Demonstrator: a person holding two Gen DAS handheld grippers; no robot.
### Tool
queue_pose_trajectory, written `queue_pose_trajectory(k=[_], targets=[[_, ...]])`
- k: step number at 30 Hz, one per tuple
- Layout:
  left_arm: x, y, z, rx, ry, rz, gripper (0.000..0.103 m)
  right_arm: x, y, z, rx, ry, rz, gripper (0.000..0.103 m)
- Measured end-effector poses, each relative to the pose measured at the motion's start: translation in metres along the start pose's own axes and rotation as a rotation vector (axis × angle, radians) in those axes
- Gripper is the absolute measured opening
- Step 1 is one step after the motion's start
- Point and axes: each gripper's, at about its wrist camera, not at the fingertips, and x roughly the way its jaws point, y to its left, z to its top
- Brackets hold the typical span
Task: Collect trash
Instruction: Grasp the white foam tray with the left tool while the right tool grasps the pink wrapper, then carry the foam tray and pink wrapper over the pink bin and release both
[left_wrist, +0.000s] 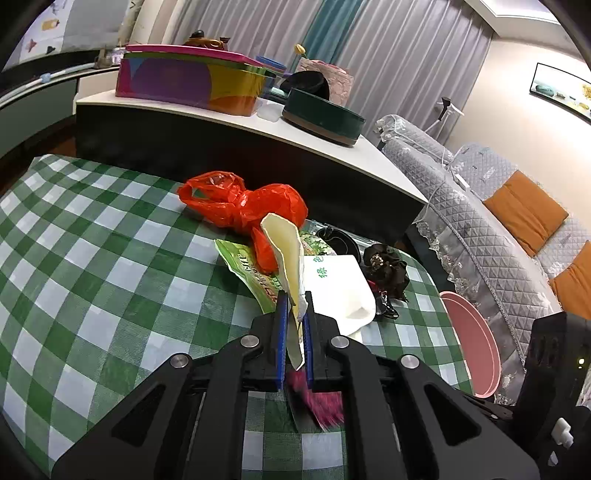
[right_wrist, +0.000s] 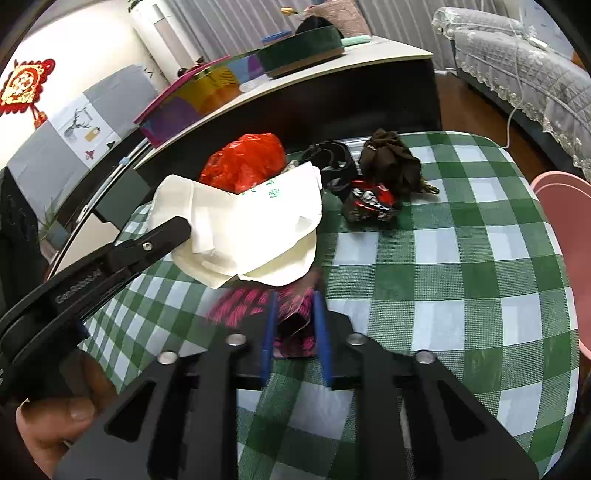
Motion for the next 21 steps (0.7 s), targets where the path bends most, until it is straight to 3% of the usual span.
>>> queue_pose_trajectory(k=[10, 21], targets=[[-0.013, -0.016, 0.0, 0.049, -0.023, -0.006, 0.007, -0.041, 0.003, 0.005, -0.082, -0.113, -0.113, 0.009], [-0.028, -0.05, -0.01, 0.143, -0.033, -0.014, 0.007, -0.095, -0.025, 0.003, -0.052, -0.22, -0.2, 0.009]])
